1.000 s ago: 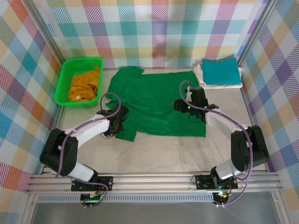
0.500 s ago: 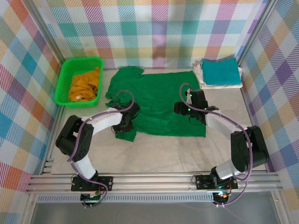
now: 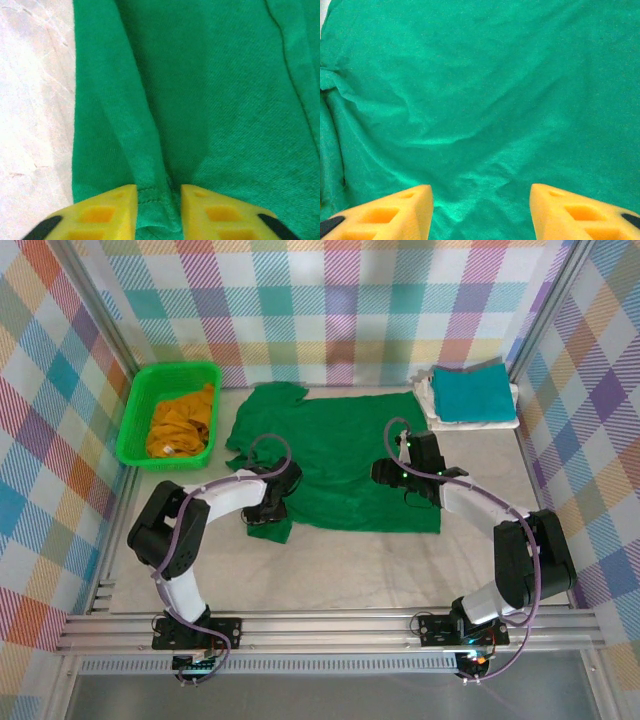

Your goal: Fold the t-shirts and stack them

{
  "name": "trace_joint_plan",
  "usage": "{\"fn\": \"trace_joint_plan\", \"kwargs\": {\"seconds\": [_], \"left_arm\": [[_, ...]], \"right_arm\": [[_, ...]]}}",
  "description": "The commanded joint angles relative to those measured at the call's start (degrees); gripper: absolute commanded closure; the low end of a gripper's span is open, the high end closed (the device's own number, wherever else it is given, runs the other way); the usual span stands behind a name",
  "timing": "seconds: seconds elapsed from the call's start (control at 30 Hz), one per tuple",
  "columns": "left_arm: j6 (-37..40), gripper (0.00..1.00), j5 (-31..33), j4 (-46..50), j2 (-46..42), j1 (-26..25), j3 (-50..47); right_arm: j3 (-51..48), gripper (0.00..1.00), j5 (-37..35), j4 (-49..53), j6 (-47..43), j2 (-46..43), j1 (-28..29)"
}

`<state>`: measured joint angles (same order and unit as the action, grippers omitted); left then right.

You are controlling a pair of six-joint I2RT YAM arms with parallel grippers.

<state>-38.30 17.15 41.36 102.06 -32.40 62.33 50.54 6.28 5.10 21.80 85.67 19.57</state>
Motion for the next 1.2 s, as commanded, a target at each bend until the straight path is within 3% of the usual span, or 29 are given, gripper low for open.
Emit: {"fn": "trace_joint_plan", "kwargs": {"seconds": [0.0, 0.13, 0.47, 0.73, 0.93, 1.17], "left_arm": [[-0.3, 0.83, 1.4, 0.6, 1.0, -0.1, 1.7], [-0.2, 1.0, 3.4, 2.0, -0.9, -0.1, 1.7], [-2.0, 1.0, 6.0, 5.2, -11.4, 0.5, -3.0], [-6.1, 1.0, 6.0, 5.9, -21.7, 4.8, -12.3], [-7.9, 1.0, -1.7, 0.7, -26.3, 11.0, -19.9], [-8.3, 1.0, -2.2, -0.6, -27.9, 12.7, -22.9]], "right_arm": [[-0.7, 0.45, 0.8, -1.8, 0.3, -1.6, 0.4], [-0.7, 0.46, 0.7, 0.3, 0.8, -3.0, 0.4], [-2.4, 0.39, -3.1, 16.8, 6.9, -11.9, -2.1], [-11.0, 0.38, 3.7, 24.6, 15.5, -16.7, -15.3], [-12.7, 0.38, 6.7, 27.3, 14.4, -15.2, -23.7], [-14.4, 0.41, 10.1, 25.2, 15.0, -13.3, -26.5]]}}
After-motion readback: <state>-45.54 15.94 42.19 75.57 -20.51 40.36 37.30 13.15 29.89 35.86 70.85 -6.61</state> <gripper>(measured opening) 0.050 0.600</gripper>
